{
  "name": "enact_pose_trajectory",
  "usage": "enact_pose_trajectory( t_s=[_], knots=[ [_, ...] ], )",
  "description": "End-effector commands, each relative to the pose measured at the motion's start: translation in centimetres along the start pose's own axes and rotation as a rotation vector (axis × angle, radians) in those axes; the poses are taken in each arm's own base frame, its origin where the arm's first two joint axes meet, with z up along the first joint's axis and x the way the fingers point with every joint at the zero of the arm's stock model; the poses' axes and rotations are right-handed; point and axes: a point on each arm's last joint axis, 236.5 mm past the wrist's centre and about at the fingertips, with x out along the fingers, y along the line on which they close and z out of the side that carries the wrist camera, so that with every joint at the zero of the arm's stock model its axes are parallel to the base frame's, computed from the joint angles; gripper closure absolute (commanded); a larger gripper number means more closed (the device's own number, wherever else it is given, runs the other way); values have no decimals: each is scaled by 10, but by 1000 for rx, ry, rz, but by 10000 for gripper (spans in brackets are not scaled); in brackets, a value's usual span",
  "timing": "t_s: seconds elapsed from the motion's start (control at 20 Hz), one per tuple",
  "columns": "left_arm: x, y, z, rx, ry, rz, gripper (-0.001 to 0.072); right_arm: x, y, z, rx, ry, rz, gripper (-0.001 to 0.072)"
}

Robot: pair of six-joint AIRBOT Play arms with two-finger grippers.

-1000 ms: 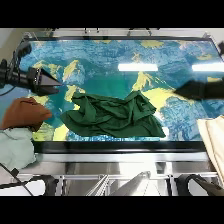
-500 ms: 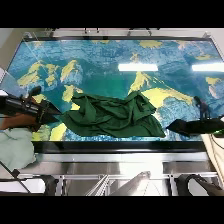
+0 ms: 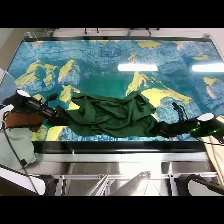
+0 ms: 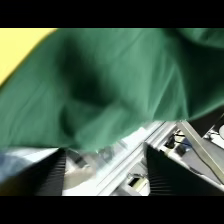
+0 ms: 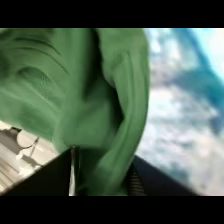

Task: Fold the shirts.

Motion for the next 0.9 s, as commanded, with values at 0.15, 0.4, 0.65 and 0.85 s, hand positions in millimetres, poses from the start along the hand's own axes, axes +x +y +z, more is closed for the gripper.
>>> enact_pose_trajectory(
  t_s=[0.15,0.4,0.65,0.85],
  knots=[
    [4,-31,17,120,45,58,702,-18,59,34,-68,-52,173,687],
    [-37,-126,-8,357,-82,-1,702,-117,192,34,-274,-170,542,687],
    [-168,-291,-94,819,-614,-40,702,-350,336,16,-633,-718,996,686],
    [-292,-377,-215,1080,-1330,277,676,-432,378,-45,-870,-978,1002,687]
  ],
)
